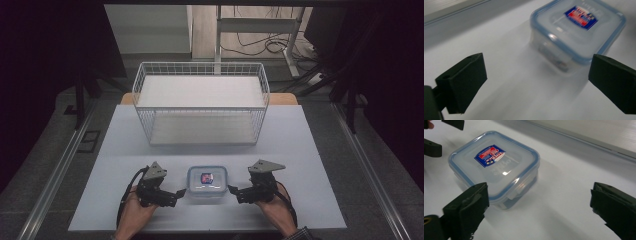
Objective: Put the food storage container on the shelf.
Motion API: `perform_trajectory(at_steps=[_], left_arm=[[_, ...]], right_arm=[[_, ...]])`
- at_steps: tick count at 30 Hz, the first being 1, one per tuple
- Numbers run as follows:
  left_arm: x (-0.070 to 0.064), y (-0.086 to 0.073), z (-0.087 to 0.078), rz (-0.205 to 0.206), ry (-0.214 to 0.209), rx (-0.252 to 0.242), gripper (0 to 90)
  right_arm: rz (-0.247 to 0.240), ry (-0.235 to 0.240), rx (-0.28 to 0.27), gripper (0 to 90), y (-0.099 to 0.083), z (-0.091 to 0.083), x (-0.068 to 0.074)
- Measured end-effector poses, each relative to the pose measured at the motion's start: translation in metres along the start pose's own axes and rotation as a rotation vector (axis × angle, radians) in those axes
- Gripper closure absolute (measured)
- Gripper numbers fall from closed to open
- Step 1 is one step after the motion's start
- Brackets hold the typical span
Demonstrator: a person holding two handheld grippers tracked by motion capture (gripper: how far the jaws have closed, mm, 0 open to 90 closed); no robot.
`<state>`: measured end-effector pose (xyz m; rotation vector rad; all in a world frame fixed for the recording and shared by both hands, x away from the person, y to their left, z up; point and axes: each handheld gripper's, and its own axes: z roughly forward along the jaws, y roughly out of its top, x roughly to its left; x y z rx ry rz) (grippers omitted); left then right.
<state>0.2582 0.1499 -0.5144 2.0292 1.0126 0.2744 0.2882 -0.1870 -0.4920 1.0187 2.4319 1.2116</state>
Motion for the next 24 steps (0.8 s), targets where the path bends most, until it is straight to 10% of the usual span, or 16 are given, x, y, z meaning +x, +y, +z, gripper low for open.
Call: perform_trajectory(at_steps=[13,16,20,24], left_arm=[[0.002,0.039,0.030,-0.021,-0.049,0.016,3.1],[0.008,0.036,0.041,-0.055,-0.071,0.036,5.0],[0.012,0.030,0.048,-0.136,-0.179,0.041,4.0],[0.003,0.026,0.051,-0.128,-0.282,0.078,8.7]], right_arm=[[0.068,0.156,0.126,0.1,0.036,0.027,0.007],[0.100,0.127,0.137,5.1,0.039,0.036,0.000],[0.133,0.154,0.146,7.8,0.032,0.043,-0.005],[0.151,0.202,0.190,8.8,0.025,0.052,0.000]])
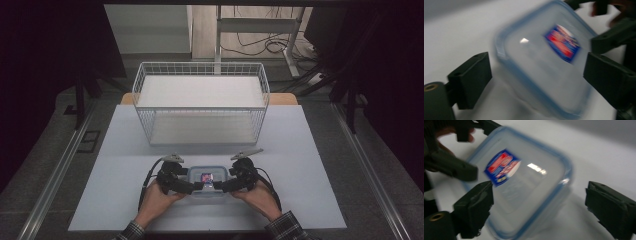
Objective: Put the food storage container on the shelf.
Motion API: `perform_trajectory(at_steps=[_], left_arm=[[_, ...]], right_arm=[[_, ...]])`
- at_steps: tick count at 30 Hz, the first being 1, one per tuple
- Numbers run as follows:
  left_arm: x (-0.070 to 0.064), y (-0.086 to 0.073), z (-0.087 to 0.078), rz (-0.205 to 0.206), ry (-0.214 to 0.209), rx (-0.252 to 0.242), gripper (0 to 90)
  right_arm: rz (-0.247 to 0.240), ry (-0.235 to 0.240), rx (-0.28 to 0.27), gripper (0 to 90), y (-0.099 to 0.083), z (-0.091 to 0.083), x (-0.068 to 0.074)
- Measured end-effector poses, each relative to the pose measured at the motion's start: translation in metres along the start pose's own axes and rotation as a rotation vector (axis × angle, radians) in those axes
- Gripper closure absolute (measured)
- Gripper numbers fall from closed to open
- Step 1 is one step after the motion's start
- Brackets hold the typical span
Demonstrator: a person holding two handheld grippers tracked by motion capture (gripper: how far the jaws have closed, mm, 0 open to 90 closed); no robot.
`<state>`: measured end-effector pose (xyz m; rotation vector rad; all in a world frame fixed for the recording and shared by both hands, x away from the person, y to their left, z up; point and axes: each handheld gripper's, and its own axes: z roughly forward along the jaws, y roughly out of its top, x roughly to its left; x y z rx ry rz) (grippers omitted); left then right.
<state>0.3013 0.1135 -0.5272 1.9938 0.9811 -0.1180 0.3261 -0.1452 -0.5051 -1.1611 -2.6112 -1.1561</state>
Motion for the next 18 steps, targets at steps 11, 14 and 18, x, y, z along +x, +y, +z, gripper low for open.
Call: perform_trajectory(at_steps=[11,14,18], left_arm=[[-0.012,-0.017,-0.023,0.000,0.021,-0.025,34.6],[-0.013,-0.020,-0.026,0.010,0.008,-0.024,38.0],[-0.007,-0.020,-0.038,-0.015,-0.013,-0.125,54.5]], right_arm=[[0.002,0.042,0.009,33.4,-0.014,-0.015,0.009],[-0.009,0.047,0.005,39.1,-0.017,-0.020,0.010],[0.041,0.097,-0.037,51.9,-0.019,-0.029,0.003]])
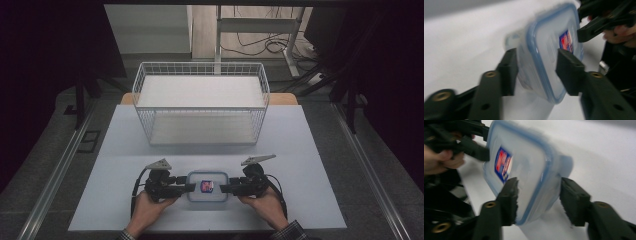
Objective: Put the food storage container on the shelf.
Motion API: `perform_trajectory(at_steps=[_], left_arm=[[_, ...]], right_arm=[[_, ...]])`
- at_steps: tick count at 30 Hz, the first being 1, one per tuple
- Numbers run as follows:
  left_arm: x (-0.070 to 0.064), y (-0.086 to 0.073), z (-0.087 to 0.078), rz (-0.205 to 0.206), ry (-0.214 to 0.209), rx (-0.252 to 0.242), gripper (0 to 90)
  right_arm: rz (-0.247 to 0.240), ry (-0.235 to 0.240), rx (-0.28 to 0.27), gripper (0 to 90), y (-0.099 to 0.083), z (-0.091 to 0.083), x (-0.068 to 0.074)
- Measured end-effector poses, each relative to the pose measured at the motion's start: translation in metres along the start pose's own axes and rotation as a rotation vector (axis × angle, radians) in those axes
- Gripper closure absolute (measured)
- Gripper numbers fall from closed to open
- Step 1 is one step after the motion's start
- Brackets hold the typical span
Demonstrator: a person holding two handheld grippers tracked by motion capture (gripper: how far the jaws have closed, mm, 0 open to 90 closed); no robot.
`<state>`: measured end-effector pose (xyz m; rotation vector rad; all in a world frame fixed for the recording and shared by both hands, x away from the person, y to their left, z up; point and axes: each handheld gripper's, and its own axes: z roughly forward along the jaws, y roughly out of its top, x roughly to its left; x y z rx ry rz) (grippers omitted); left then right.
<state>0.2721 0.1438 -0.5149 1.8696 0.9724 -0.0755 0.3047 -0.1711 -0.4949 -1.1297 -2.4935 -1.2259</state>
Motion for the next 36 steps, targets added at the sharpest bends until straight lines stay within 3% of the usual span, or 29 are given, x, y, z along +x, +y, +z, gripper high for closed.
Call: perform_trajectory(at_steps=[1,3,4,16,19,23,26,32,36], left_arm=[[0.000,0.000,-0.002,-0.005,0.019,-0.010,61.7],[0.004,-0.003,-0.001,-0.037,-0.023,-0.007,61.7],[0.004,-0.003,-0.002,-0.035,-0.029,0.005,61.2],[0.005,-0.006,0.001,-0.041,-0.038,0.028,56.3],[0.005,-0.009,0.003,-0.042,-0.041,0.060,55.9],[0.003,-0.010,0.003,-0.029,-0.028,0.058,56.8],[0.007,-0.011,0.002,-0.062,-0.058,0.050,59.6],[0.008,-0.010,0.001,-0.051,-0.064,0.066,60.9],[0.007,-0.007,0.001,-0.007,-0.055,0.075,58.8]], right_arm=[[0.005,0.004,-0.005,53.7,0.000,-0.001,-0.001],[-0.006,-0.014,-0.039,63.6,0.001,-0.008,-0.001],[-0.004,-0.004,-0.039,64.5,0.001,-0.009,-0.002],[-0.008,0.003,-0.042,58.6,-0.004,-0.005,-0.003],[0.007,0.015,-0.029,55.8,-0.006,-0.004,-0.005],[0.025,0.029,-0.036,56.8,-0.008,-0.005,-0.008],[0.054,0.052,-0.045,58.1,-0.010,-0.005,-0.011],[0.039,0.044,-0.057,60.7,-0.008,-0.007,-0.010],[0.030,0.038,-0.064,60.9,-0.008,-0.007,-0.009]])
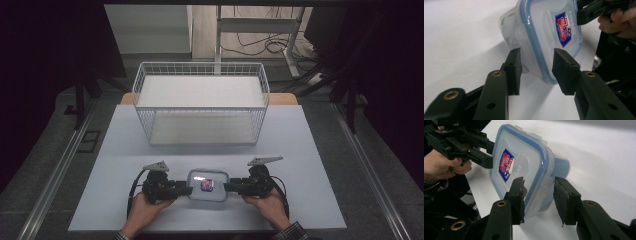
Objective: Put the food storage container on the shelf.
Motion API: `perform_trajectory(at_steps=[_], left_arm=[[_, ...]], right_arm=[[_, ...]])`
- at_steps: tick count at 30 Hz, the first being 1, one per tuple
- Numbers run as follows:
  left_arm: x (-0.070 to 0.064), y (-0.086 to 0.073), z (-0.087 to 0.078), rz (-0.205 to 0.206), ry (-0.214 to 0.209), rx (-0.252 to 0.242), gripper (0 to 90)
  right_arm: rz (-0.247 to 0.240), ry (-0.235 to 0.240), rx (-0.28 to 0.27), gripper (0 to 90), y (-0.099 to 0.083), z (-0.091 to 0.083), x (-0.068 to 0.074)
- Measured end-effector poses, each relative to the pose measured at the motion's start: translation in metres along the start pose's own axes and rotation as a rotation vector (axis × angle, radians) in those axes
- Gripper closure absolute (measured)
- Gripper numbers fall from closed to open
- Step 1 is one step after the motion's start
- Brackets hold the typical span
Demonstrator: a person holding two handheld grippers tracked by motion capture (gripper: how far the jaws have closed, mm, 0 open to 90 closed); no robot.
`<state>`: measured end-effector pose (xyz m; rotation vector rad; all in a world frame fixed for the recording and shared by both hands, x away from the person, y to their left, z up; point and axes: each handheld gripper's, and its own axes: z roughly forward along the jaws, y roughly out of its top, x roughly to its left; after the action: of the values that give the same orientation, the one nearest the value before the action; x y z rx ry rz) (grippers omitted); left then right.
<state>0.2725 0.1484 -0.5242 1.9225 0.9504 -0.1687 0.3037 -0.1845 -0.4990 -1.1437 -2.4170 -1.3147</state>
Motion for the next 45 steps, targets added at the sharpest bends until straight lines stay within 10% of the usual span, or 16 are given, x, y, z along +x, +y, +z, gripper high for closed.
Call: perform_trajectory(at_steps=[6,14,28,45], left_arm=[[0.007,0.002,0.003,-0.008,-0.027,-0.004,49.1],[0.010,-0.002,-0.005,-0.053,-0.054,-0.030,68.0],[0.007,0.002,-0.006,-0.076,-0.023,-0.012,68.7],[0.004,0.029,-0.026,-0.100,0.005,-0.098,69.6]], right_arm=[[-0.020,-0.019,-0.006,61.2,0.001,0.001,0.001],[-0.001,-0.016,0.030,53.7,-0.001,0.005,0.005],[0.042,0.033,-0.026,58.4,-0.001,0.002,0.001],[0.011,0.049,-0.060,58.6,0.038,-0.007,0.005]])
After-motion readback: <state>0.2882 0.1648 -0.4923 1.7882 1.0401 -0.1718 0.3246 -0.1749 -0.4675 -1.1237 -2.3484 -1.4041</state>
